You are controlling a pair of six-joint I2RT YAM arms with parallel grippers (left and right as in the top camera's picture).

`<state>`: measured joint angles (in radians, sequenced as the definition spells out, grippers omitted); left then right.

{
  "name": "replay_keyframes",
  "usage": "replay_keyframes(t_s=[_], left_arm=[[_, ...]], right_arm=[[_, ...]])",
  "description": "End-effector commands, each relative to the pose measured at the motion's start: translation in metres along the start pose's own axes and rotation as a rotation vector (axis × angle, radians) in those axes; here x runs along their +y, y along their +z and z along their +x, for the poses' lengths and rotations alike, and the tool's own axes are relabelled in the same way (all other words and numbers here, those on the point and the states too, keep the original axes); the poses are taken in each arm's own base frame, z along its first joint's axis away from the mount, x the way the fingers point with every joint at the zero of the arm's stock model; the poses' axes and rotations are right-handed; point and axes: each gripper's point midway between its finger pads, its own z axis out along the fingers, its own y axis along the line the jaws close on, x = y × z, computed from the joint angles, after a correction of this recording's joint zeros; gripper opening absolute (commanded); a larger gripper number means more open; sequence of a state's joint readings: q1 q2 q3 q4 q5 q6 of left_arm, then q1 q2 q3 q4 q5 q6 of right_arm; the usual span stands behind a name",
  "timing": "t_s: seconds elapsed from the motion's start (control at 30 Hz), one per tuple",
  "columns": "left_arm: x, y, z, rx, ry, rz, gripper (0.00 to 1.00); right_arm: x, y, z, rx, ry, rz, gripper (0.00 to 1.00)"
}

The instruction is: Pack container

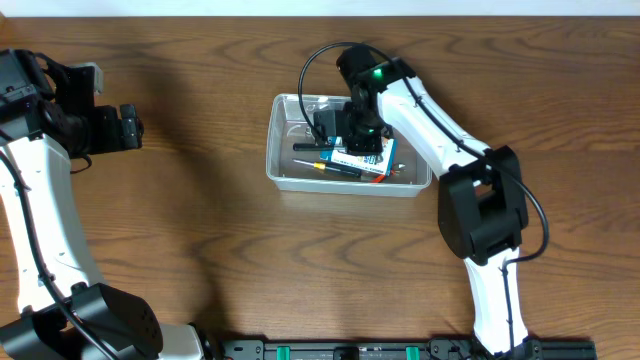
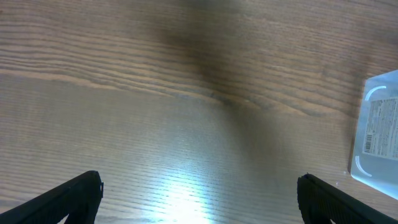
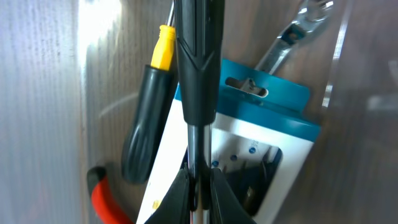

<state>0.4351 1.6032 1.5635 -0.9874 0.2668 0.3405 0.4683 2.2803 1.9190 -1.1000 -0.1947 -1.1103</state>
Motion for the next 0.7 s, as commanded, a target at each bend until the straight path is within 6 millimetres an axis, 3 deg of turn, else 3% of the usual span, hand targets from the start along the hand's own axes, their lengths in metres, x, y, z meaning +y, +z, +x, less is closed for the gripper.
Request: replay_keyframes(t_s=[0.0, 0.13, 0.2, 0.37, 0.47, 0.5, 0.67], left_arm=[[-0.002, 0.005, 0.003, 0.015, 0.002, 0.016, 0.98], [-0.002, 0.005, 0.003, 0.015, 0.002, 0.016, 0.98], [-0.002, 0.005, 0.003, 0.015, 0.002, 0.016, 0.98], [-0.002, 0.005, 0.003, 0.016, 0.002, 0.016, 0.98], [-0.003, 0.005, 0.005, 0.025, 0.000, 0.018, 0.98], [-0.003, 0.005, 0.006, 0.028, -0.001, 0.019, 0.98], [-0.004, 0.005, 0.005, 0.025, -0.027, 0.028, 0.98]], right_arm=[[0.005, 0.012, -0.001, -0.006, 0.019, -0.033, 0.04], [0.005, 0.013, -0.001, -0.005, 0.021, -0.035, 0.21], [0.004, 0.013, -0.001, -0.006, 0.042, -0.031, 0.40], [-0.001, 0.005, -0.003, -0.010, 0.089, -0.006, 0.69], [-0.014, -0.034, -0.006, 0.007, 0.133, 0.092, 0.75], [-0.018, -0.051, -0.007, 0.009, 0.150, 0.136, 0.99], [-0.057, -0.170, -0.003, -0.089, 0.396, 0.461, 0.99]])
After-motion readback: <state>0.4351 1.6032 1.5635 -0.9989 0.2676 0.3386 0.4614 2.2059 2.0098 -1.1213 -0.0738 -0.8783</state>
